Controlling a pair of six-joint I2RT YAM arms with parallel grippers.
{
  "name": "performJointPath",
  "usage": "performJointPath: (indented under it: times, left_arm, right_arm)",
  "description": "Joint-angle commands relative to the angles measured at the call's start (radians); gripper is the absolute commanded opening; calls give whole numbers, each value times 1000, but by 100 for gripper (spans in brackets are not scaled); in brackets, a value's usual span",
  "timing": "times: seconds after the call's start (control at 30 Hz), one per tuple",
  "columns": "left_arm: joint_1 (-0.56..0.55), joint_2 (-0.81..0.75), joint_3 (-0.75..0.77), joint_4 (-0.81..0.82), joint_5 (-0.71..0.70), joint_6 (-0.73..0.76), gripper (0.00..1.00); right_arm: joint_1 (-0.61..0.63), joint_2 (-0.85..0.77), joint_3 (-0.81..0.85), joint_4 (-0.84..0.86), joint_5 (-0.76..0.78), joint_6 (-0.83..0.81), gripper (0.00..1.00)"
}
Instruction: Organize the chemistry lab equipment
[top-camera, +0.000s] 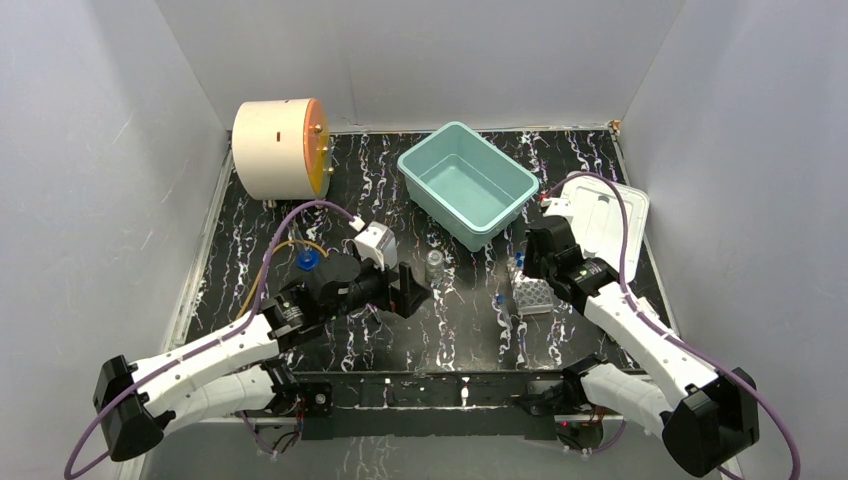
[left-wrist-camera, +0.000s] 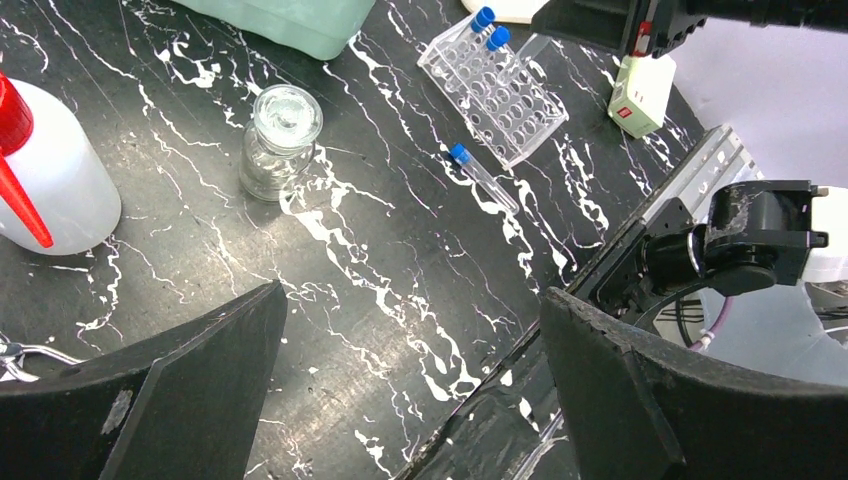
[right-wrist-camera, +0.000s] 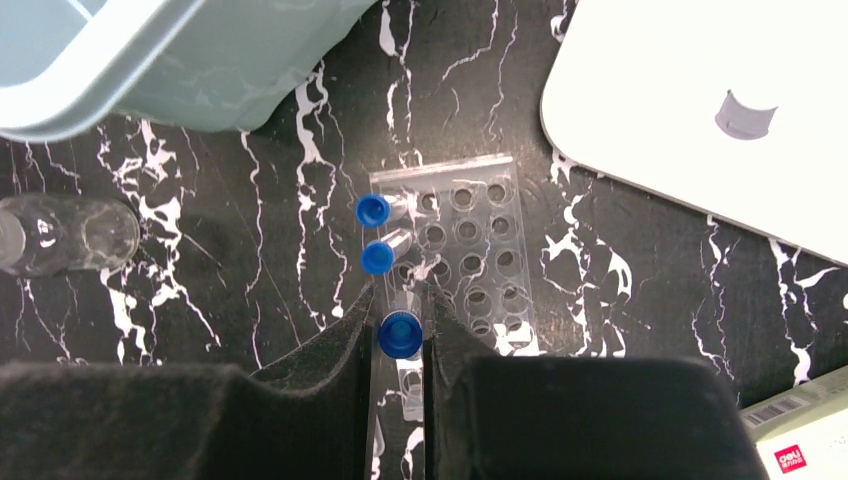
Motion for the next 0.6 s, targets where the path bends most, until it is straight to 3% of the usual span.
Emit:
performJointPath:
  times: [0.0, 0.57]
  left_arm:
    - [3, -56, 2, -1, -13, -1, 98]
    - [3, -59, 5, -5, -15, -7, 98]
  right_arm:
    - [-6, -58, -25, 64, -22, -23, 17]
    - [-8, -60, -90, 135, -39, -19, 16]
